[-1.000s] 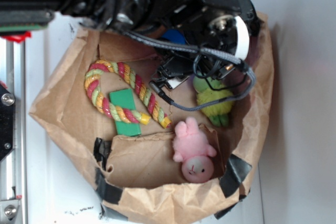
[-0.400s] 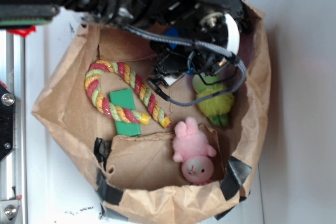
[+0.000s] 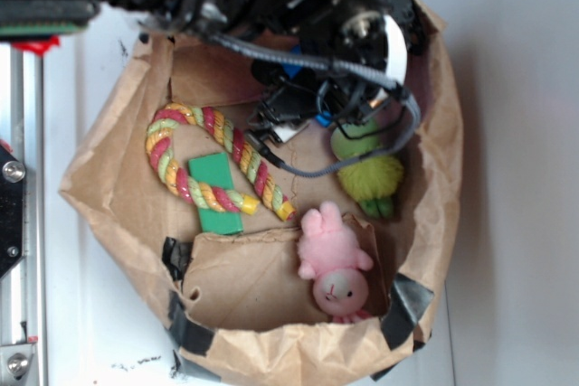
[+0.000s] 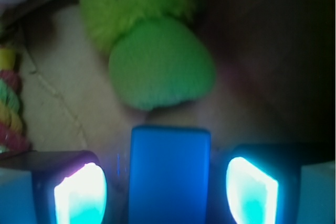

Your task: Grab the blue block.

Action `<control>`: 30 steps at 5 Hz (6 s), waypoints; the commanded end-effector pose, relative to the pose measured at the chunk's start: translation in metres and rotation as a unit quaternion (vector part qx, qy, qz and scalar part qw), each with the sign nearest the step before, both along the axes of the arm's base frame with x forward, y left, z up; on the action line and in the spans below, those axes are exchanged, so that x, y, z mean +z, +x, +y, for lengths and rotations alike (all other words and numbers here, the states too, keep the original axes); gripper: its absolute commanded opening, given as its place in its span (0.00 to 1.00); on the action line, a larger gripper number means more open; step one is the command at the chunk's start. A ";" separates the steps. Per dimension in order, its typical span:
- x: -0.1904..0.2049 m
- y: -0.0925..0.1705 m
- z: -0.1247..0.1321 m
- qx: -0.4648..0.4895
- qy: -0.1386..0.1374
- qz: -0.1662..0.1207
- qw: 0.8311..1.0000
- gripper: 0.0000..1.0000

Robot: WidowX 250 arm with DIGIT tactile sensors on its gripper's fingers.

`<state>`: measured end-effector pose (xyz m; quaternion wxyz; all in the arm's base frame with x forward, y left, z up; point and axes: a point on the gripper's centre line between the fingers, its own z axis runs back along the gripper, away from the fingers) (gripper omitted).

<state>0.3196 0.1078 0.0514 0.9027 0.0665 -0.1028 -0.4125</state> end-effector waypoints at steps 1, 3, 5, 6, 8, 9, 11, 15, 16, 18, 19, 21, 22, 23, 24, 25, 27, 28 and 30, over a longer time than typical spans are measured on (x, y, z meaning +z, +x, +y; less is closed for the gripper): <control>0.025 -0.011 0.007 -0.002 0.021 -0.042 0.999 1.00; 0.021 -0.014 0.005 0.017 0.054 -0.036 0.998 1.00; 0.019 -0.007 0.013 0.031 0.057 -0.040 0.997 1.00; 0.018 -0.004 0.015 0.034 0.057 -0.043 0.997 1.00; 0.017 0.000 0.007 0.031 0.053 -0.042 0.997 1.00; 0.007 0.001 0.006 0.030 0.055 -0.037 0.997 1.00; 0.001 0.001 0.004 0.034 0.049 -0.028 0.998 1.00; -0.002 -0.001 0.004 0.034 0.049 -0.036 0.998 0.59; -0.003 -0.001 0.005 0.041 0.046 -0.038 0.997 0.00; -0.001 -0.001 0.009 0.049 0.044 -0.045 0.997 0.00; 0.001 -0.001 0.010 0.052 0.044 -0.044 0.997 0.00; 0.052 -0.024 0.018 0.067 -0.020 -0.052 0.996 0.00; 0.079 -0.037 0.004 0.101 -0.027 -0.054 0.993 0.00; 0.111 -0.043 -0.017 0.206 -0.028 -0.005 0.978 0.00; 0.132 -0.048 -0.031 0.325 -0.034 0.038 0.944 0.00; 0.139 -0.052 -0.037 0.396 -0.042 0.059 0.915 0.00; 0.148 -0.063 -0.052 0.408 -0.083 0.015 0.909 0.00; 0.153 -0.062 -0.064 0.402 -0.089 -0.009 0.911 0.00; 0.143 -0.051 -0.084 0.396 -0.086 -0.018 0.914 0.00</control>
